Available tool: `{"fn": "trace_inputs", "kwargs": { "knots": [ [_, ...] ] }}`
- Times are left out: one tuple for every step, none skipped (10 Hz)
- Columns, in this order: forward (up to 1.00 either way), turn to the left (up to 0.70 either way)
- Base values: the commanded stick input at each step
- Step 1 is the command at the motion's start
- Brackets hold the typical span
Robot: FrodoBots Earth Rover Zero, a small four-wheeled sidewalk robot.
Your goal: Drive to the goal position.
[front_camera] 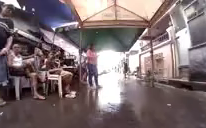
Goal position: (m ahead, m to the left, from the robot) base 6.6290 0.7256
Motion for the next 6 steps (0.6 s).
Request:
{"fn": "trace_inputs", "kwargs": {
  "knots": [
    [0.99,0.00],
    [0.99,0.00],
    [0.99,0.00],
    [0.99,0.00],
    [0.99,0.00],
    [0.56,0.00]
  ]
}}
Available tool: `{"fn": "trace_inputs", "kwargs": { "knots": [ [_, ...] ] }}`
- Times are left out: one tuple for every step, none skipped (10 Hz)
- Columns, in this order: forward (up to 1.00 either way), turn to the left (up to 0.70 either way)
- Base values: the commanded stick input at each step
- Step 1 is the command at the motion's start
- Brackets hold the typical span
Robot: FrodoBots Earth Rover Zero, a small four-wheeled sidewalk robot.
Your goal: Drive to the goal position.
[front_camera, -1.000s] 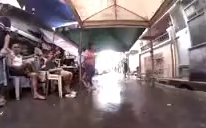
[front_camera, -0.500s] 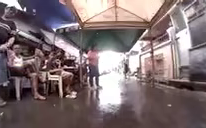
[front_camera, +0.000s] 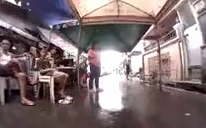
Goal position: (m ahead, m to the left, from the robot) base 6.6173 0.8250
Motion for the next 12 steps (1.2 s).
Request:
{"fn": "trace_inputs", "kwargs": {
  "knots": [
    [0.00,0.00],
    [0.00,0.00],
    [0.00,0.00],
    [0.00,0.00],
    [0.00,0.00],
    [0.00,0.00],
    [0.00,0.00],
    [0.00,0.00],
    [0.00,0.00],
    [0.27,0.00],
    [0.98,0.00],
    [0.99,0.00]
  ]
}}
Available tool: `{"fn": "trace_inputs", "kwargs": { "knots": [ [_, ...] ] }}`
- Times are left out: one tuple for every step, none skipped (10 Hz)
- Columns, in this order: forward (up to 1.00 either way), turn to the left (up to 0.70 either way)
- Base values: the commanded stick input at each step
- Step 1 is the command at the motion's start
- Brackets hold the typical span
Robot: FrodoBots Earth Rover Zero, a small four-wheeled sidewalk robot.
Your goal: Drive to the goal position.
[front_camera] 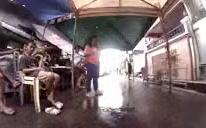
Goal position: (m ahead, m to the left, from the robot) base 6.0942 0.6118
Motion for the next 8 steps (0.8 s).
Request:
{"fn": "trace_inputs", "kwargs": {
  "knots": [
    [0.99,0.00],
    [0.99,0.00],
    [0.99,0.00],
    [0.97,0.00],
    [0.59,0.00],
    [0.00,0.00],
    [0.00,0.00],
    [0.00,0.00]
  ]
}}
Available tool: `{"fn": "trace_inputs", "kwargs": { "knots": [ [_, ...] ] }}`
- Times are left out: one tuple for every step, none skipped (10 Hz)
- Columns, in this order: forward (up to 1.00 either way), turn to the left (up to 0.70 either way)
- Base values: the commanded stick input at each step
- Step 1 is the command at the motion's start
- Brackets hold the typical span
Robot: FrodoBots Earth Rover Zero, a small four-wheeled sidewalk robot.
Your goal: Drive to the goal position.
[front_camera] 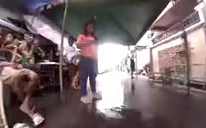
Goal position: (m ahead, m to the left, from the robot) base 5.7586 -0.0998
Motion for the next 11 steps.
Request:
{"fn": "trace_inputs", "kwargs": {
  "knots": [
    [0.00,0.00],
    [0.00,0.00],
    [0.00,0.00],
    [0.00,0.00],
    [0.00,0.00],
    [0.00,0.00],
    [0.00,0.06],
    [0.00,0.40],
    [0.00,0.98],
    [0.00,1.00],
    [0.00,1.00]
  ]
}}
